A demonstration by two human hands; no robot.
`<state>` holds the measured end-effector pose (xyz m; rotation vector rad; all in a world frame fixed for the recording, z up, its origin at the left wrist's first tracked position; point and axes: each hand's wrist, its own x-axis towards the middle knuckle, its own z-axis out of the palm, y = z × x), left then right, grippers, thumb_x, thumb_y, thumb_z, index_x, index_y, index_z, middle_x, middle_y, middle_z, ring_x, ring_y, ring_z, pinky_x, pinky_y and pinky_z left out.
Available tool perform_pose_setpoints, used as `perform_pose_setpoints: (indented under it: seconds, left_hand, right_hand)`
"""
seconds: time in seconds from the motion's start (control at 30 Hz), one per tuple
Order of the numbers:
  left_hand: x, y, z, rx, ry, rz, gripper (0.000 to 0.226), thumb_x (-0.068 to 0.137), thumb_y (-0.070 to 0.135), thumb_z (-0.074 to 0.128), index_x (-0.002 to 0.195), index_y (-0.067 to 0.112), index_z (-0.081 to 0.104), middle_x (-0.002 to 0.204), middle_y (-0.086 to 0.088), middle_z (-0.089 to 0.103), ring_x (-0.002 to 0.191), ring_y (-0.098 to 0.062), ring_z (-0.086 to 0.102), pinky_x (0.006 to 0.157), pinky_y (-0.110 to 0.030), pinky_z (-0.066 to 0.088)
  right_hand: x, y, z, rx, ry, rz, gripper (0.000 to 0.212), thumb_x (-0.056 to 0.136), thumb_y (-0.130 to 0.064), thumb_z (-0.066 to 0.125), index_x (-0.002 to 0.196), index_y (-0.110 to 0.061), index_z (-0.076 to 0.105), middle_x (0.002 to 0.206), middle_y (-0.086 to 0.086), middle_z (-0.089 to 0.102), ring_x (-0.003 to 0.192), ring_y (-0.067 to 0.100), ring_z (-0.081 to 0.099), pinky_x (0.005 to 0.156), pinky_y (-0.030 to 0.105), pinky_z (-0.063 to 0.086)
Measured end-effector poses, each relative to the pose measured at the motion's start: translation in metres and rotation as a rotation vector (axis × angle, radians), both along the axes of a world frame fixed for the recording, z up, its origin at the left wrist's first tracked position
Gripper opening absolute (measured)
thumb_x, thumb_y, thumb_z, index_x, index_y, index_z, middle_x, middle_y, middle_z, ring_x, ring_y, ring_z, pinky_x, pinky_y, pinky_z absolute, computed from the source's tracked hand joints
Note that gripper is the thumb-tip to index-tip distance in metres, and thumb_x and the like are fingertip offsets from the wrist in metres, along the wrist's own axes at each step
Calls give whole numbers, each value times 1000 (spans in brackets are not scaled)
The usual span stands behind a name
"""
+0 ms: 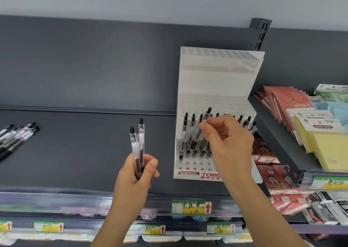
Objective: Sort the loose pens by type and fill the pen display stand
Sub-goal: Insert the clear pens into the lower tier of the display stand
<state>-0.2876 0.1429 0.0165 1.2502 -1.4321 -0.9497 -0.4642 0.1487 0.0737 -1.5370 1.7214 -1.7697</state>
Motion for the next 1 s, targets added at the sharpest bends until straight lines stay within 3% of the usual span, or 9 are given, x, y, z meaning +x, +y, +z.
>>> perform_pose_setpoints:
  seconds: [0.13,0.33,0.6,0.77,0.83,0.93,1.0]
  left_hand:
    - [2,3,0,10,-20,-3,7,88,25,55,83,21,54,64,6,65,44,-3,44,54,-26,38]
    - [6,3,1,3,-64,-8,9,88,28,54,82,21,55,62,4,64,44,-2,44,55,-25,37]
    - [0,5,4,9,-60,-79,14,90,29,51,81,20,55,58,0,64,42,-3,40,53,-23,35]
    - [-10,6,5,18,-81,-191,16,84,38,51,84,23,56,59,3,64,44,-2,43,52,-19,38]
    - [-16,8,5,6,-106,-255,17,79,42,52,88,29,56,59,6,65,46,-2,48,51,-14,40]
    - [-21,8,4,15,-117,-295,9,82,30,61,90,30,56,64,9,66,55,-1,58,56,-10,43]
    - [-20,7,4,25,-80,-303,17,75,38,61,89,27,57,70,10,68,58,-2,61,59,-12,46]
  right_hand:
    - [0,-9,-10,135,99,1,13,84,-26,68,77,-32,59,72,-16,62,72,-1,58,65,9,46]
    - [2,-13,-22,262,215,17,8,85,-29,65,85,-22,64,74,-15,61,69,-1,56,64,13,45]
    - [2,-1,-22,193,102,-1,14,78,-29,72,76,-28,59,71,-12,60,72,-1,55,64,7,44]
    - [15,14,-19,249,-33,303,10,80,-25,70,89,-29,66,77,-11,66,73,4,58,66,13,46]
    - [20,17,-22,279,-65,406,10,82,-22,68,83,-31,66,75,-14,66,70,4,59,65,16,48]
    - [20,19,-27,292,-101,429,18,86,-16,64,75,-30,63,68,-13,65,66,5,60,65,23,51]
    - [15,20,-29,288,-130,427,17,88,-16,61,75,-27,63,68,-9,65,67,8,62,65,26,52]
